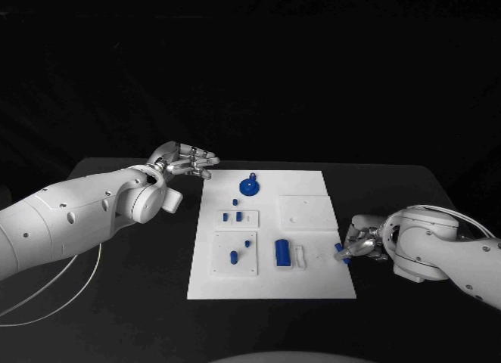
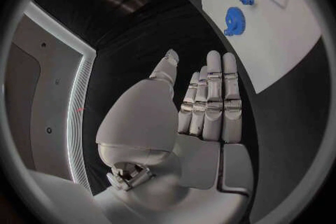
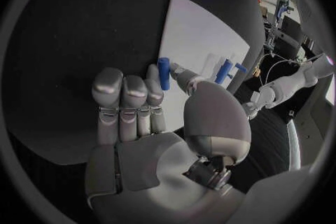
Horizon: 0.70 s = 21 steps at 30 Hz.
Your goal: Assemble the parts on the task board
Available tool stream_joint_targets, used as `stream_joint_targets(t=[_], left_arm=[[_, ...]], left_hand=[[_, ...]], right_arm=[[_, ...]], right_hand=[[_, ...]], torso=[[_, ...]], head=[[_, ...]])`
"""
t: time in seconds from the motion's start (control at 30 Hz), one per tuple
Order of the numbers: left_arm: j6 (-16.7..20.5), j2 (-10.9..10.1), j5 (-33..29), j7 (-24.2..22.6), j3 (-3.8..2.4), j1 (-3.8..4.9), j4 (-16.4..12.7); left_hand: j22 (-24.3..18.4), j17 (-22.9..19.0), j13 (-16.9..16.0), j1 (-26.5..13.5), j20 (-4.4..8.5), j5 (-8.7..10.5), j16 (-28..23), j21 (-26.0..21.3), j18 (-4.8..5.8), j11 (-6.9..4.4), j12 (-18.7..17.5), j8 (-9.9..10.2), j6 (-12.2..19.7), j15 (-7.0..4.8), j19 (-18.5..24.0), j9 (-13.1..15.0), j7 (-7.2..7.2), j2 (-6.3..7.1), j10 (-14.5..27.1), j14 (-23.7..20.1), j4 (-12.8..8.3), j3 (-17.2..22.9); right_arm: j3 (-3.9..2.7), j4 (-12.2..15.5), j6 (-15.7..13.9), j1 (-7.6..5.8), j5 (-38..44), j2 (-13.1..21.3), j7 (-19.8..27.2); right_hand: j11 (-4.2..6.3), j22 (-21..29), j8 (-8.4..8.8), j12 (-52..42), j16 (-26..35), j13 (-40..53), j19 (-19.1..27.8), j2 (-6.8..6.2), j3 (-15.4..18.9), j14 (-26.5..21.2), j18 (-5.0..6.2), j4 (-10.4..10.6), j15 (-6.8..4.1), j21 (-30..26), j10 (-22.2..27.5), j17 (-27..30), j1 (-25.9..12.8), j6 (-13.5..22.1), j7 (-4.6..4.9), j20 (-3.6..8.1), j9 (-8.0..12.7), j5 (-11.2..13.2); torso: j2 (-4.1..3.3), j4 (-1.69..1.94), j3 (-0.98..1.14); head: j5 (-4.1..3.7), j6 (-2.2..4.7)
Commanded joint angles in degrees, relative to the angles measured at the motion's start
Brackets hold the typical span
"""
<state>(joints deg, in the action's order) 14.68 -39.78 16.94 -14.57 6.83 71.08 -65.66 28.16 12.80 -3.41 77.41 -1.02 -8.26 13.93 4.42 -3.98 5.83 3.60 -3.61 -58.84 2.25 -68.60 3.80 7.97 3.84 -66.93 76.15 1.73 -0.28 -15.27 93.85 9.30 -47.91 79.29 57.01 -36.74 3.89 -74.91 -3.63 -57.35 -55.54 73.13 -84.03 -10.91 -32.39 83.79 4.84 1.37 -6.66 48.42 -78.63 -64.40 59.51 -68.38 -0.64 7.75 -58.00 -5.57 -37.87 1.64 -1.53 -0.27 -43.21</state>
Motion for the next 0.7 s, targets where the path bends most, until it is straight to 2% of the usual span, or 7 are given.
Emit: stream_joint_targets(t=[0.03, 0.23, 0.3, 0.33, 0.43, 0.47, 0.7], left_arm=[[-1.22, -0.05, -0.47, -0.09, -0.03, -0.02, -0.21], [-1.21, -0.11, -0.47, 0.02, -0.02, -0.02, -0.18], [-1.21, -0.13, -0.47, 0.09, -0.02, -0.02, -0.17], [-1.22, -0.14, -0.47, 0.13, -0.02, -0.02, -0.17], [-1.26, -0.20, -0.47, 0.27, -0.01, -0.02, -0.15], [-1.29, -0.21, -0.47, 0.32, -0.01, -0.02, -0.14], [-1.62, -0.20, -0.47, 0.71, 0.02, -0.02, -0.01]], left_hand=[[-0.05, -0.03, -0.06, -0.40, -0.34, -0.17, 0.11, 0.02, 0.96, 0.04, 0.21, -0.02, 0.42, 0.19, -0.19, 0.01, -0.05, 0.02, 0.33, -0.36, 0.28, -0.02], [-0.22, -0.08, -0.05, -0.41, -0.39, -0.23, 0.02, -0.06, 0.99, 0.05, 0.20, -0.02, 0.45, 0.25, -0.08, 0.01, -0.05, 0.09, 0.32, -0.57, 0.45, 0.04], [-0.22, -0.08, -0.05, -0.41, -0.39, -0.23, 0.02, -0.06, 0.99, 0.05, 0.20, -0.02, 0.45, 0.25, -0.08, 0.01, -0.05, 0.09, 0.32, -0.57, 0.45, 0.04], [-0.22, -0.08, -0.05, -0.41, -0.39, -0.23, 0.02, -0.06, 0.99, 0.05, 0.20, -0.02, 0.45, 0.25, -0.08, 0.01, -0.05, 0.09, 0.32, -0.57, 0.45, 0.04], [-0.22, -0.08, -0.05, -0.41, -0.39, -0.23, 0.02, -0.06, 0.99, 0.05, 0.20, -0.02, 0.45, 0.25, -0.08, 0.01, -0.05, 0.09, 0.32, -0.57, 0.45, 0.04], [-0.22, -0.08, -0.05, -0.41, -0.39, -0.23, 0.02, -0.06, 0.99, 0.05, 0.20, -0.02, 0.45, 0.25, -0.08, 0.01, -0.05, 0.09, 0.32, -0.57, 0.45, 0.04], [-0.34, -0.08, -0.05, -0.34, -0.40, -0.21, 0.06, -0.04, 0.98, 0.06, 0.19, -0.02, 0.45, 0.25, -0.09, 0.01, -0.02, -0.03, 0.32, -0.58, 0.54, 0.12]], right_arm=[[0.27, -0.40, 0.01, 0.45, 1.60, -0.17, -0.39], [0.40, -0.66, 0.03, 0.80, 1.87, -0.31, -0.38], [0.42, -0.65, -0.33, 0.85, 1.36, -0.34, -0.31], [0.42, -0.60, -0.56, 0.87, 0.99, -0.35, -0.27], [0.43, -0.30, -1.41, 0.90, -0.23, -0.32, -0.16], [0.43, -0.18, -1.73, 0.91, -0.69, -0.26, -0.12], [0.29, 0.74, -3.13, 0.91, -4.16, 0.70, -0.09]], right_hand=[[0.49, -1.07, -0.08, 0.16, 0.37, 0.02, -3.24, 1.15, -1.49, 0.02, -1.09, -1.41, -0.27, -0.12, -0.08, 0.09, 0.03, 0.13, -0.36, 0.40, -0.07, -2.72], [0.52, -1.08, -0.13, 0.39, 0.45, -0.09, -3.21, 1.50, -3.75, -0.02, -1.13, -4.08, -0.30, -0.26, 0.06, 0.15, -1.07, 0.75, -0.28, 0.43, -0.56, -10.31], [0.47, -1.14, -0.23, 0.62, 0.47, -0.23, -3.22, 1.74, -5.42, -0.04, -1.14, -5.33, -0.29, -0.23, 0.11, 0.16, -1.49, 1.13, -0.07, 0.42, -1.35, -14.29], [0.43, -1.16, -0.26, 0.71, 0.49, -0.31, -3.22, 2.00, -6.28, -0.04, -1.14, -5.99, -0.26, -0.24, 0.07, 0.18, -1.72, 1.31, 0.08, 0.41, -1.95, -15.23], [0.28, -1.25, -0.31, 0.81, 0.55, -0.40, -3.23, 3.21, -9.11, -0.06, -1.09, -7.53, -0.19, -0.21, 0.00, 0.24, -2.58, 1.46, 0.64, 0.33, -3.61, -16.40], [0.24, -1.35, -0.15, 0.83, 0.56, -0.41, -3.25, 3.74, -11.03, -0.04, -1.02, -8.97, -0.08, -0.15, -0.10, 0.29, -4.03, 1.42, 0.70, 0.24, -5.00, -16.66], [0.25, -1.33, -0.14, 1.06, 0.71, -0.54, -3.23, 4.12, -11.20, -0.08, -0.95, -9.70, -0.15, -0.34, -0.07, 0.44, -4.27, 1.37, 0.79, 0.28, -5.51, -16.88]], torso=[[0.00, -0.04, -0.03], [0.05, -0.04, -0.02], [0.06, -0.04, 0.00], [0.05, -0.04, 0.02], [0.01, -0.09, 0.05], [0.01, -0.11, 0.05], [0.03, -0.08, 0.00]], head=[[0.09, -0.15], [-0.01, -0.12], [0.01, -0.13], [0.13, -0.13], [0.16, -0.13], [0.16, -0.18], [0.07, -0.24]])
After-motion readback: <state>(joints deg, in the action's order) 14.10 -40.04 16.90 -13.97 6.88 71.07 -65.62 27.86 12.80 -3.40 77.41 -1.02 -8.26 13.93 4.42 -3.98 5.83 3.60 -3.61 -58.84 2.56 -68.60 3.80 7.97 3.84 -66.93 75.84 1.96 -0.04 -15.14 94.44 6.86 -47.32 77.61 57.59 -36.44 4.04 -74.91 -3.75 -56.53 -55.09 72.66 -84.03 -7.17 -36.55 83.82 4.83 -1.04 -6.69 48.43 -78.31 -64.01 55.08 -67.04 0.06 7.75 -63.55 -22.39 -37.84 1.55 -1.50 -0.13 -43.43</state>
